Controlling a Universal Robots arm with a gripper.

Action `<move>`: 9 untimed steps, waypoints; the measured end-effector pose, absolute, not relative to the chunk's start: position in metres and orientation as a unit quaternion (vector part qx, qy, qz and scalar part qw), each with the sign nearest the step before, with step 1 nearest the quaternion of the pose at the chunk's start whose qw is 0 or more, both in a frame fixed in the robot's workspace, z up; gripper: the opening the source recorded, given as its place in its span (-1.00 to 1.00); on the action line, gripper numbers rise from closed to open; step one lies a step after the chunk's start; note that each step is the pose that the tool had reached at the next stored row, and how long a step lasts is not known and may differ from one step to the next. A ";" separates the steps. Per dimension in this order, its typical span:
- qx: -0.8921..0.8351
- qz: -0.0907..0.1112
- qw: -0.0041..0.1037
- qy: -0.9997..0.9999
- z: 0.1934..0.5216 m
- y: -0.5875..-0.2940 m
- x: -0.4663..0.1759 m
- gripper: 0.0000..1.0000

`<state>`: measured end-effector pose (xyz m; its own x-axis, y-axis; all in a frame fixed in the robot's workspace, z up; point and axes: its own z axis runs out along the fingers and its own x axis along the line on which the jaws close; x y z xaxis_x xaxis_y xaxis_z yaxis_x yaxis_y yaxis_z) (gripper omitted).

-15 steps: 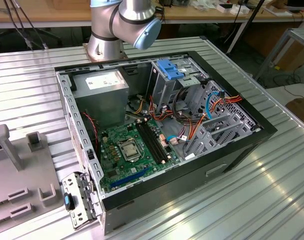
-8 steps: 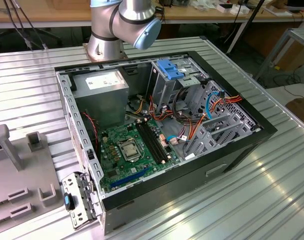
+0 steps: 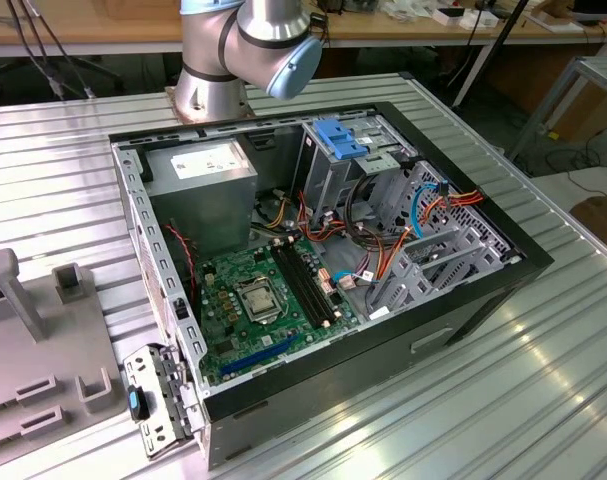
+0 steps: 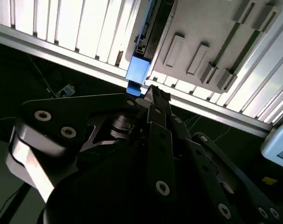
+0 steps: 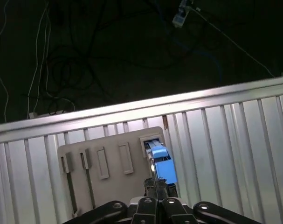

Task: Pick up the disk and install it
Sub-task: 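Pick up the disk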

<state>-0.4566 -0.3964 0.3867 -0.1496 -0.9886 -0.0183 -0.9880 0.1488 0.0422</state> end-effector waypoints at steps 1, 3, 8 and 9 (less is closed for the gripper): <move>0.659 -0.022 0.007 -0.752 0.387 -0.396 -0.457 -0.79; 0.673 -0.021 0.008 -0.739 0.386 -0.396 -0.457 -0.79; 0.687 -0.014 0.003 -0.726 0.379 -0.396 -0.457 -0.79; 0.689 -0.014 0.002 -0.725 0.378 -0.396 -0.457 -0.79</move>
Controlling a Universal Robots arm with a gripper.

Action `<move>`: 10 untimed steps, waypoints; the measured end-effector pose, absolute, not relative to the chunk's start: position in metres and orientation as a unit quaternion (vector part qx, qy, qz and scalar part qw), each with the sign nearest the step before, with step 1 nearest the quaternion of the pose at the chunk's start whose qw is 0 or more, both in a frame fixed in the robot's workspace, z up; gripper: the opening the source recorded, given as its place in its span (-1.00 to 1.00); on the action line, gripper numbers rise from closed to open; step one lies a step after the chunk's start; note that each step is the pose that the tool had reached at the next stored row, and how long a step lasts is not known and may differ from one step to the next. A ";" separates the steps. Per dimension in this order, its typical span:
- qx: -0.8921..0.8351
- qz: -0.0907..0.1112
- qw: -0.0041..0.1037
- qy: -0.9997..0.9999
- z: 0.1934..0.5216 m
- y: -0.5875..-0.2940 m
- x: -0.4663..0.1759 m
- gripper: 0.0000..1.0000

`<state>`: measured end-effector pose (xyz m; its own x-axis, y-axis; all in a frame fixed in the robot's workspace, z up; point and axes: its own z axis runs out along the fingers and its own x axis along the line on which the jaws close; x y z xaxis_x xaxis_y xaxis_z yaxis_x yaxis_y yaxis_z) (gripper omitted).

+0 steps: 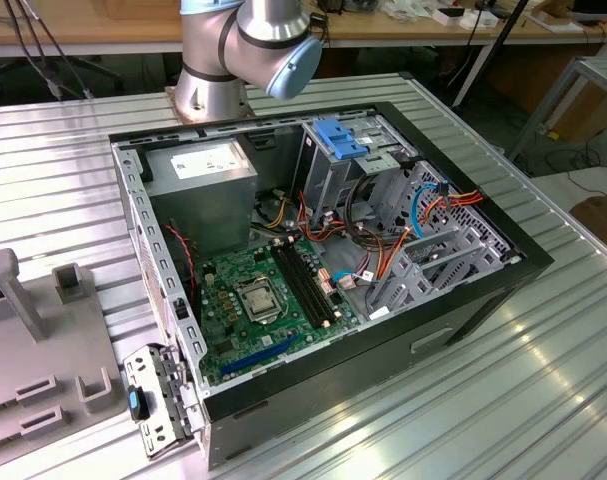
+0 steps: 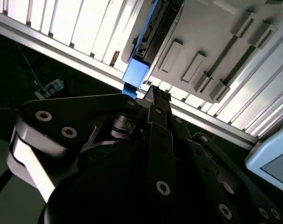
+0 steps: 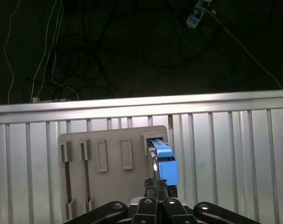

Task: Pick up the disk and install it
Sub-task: 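Pick up the disk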

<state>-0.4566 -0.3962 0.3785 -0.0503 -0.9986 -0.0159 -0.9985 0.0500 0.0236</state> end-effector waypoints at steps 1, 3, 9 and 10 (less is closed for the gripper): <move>0.692 -0.014 0.002 -0.722 0.378 -0.396 -0.457 -0.79; 0.696 -0.011 -0.001 -0.718 0.376 -0.396 -0.457 -0.79; 0.717 -0.002 -0.010 -0.697 0.373 -0.396 -0.457 -0.51; 0.720 -0.001 -0.011 -0.694 0.372 -0.396 -0.457 -0.51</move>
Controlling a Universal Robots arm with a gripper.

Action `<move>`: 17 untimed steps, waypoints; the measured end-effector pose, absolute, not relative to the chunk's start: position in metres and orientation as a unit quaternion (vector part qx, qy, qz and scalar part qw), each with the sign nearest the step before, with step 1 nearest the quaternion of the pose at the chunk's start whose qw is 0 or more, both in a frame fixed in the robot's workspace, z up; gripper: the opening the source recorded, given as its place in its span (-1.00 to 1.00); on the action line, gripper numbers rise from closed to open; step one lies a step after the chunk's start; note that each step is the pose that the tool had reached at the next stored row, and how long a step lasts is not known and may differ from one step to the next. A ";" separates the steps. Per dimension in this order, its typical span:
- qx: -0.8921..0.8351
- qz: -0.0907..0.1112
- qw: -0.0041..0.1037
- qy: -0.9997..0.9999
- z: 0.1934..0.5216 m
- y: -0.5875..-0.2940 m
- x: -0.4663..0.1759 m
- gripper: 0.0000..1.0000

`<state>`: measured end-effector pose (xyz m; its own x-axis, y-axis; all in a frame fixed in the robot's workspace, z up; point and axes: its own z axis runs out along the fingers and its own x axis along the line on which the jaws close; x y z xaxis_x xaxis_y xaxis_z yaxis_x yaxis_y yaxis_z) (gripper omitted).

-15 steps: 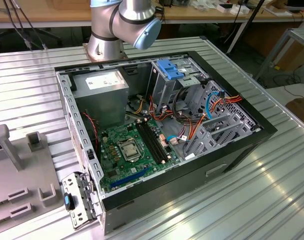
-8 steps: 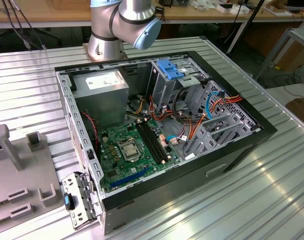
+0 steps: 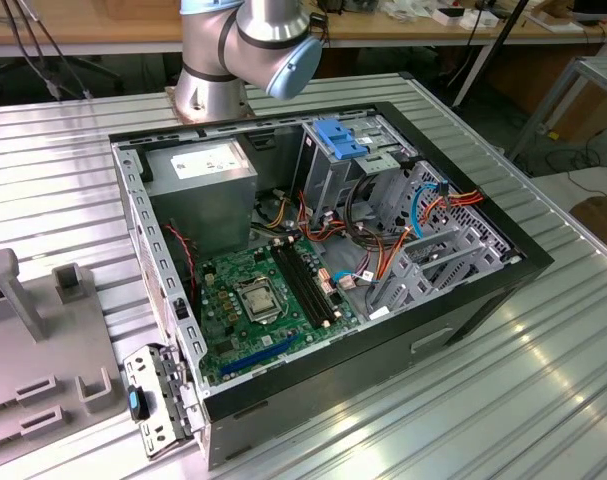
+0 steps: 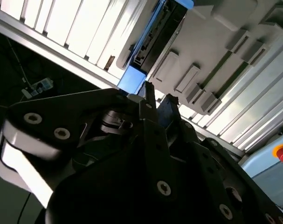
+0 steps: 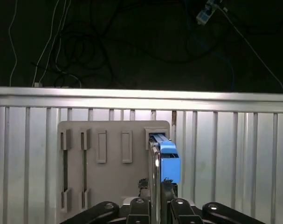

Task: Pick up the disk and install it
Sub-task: 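Pick up the disk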

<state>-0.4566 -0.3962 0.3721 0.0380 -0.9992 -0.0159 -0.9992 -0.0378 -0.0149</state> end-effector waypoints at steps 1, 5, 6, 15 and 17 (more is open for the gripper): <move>-0.726 -0.001 0.012 0.688 0.371 -0.396 -0.457 -0.49; -0.744 -0.002 0.014 0.668 0.369 -0.396 -0.457 -0.22; -0.748 -0.002 0.014 0.664 0.369 -0.396 -0.457 -0.22; -0.754 -0.002 0.015 0.657 0.357 -0.396 -0.458 -0.09; -0.754 -0.002 0.015 0.657 0.354 -0.396 -0.458 -0.09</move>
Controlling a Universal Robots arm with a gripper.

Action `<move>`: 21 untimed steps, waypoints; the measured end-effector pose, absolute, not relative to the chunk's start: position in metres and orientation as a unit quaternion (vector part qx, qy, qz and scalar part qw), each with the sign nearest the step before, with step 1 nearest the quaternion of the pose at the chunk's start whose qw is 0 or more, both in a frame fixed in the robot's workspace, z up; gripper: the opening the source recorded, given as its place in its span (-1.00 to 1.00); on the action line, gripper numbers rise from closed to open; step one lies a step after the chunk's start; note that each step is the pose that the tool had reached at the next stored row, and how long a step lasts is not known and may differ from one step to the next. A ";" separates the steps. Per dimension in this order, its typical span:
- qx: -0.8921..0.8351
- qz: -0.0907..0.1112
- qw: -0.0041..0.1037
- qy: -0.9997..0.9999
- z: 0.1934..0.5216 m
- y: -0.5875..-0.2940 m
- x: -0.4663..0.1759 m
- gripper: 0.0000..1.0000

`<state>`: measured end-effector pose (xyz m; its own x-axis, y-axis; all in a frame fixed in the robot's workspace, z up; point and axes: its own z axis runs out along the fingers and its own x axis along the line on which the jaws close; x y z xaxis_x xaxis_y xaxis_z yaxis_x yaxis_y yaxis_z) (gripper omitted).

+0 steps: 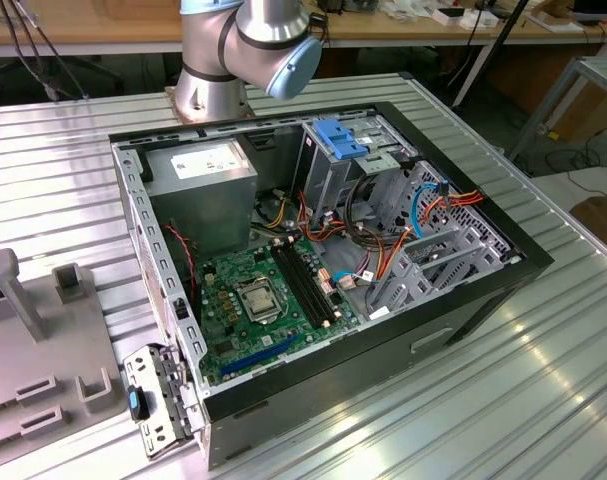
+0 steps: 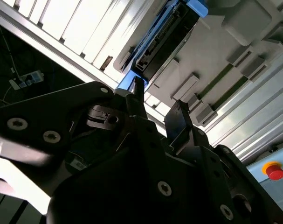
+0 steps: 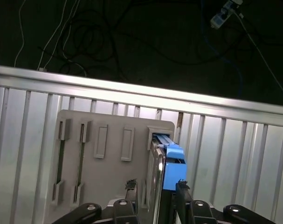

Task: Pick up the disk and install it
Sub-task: 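Pick up the disk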

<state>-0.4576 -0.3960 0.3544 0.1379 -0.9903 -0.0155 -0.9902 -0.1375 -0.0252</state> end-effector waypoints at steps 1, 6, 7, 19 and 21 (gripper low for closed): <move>-0.754 -0.002 0.014 0.657 0.353 -0.396 -0.458 -0.09; -0.754 -0.003 0.014 0.657 0.343 -0.395 -0.458 -0.09; -0.754 -0.002 0.014 0.657 0.341 -0.394 -0.458 -0.09; -0.754 -0.002 0.015 0.657 0.341 -0.393 -0.458 -0.09; -0.754 -0.002 0.015 0.657 0.343 -0.393 -0.458 -0.09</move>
<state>-0.4583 -0.3930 0.3431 0.1369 -0.9905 -0.0160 -0.9903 -0.1365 -0.0256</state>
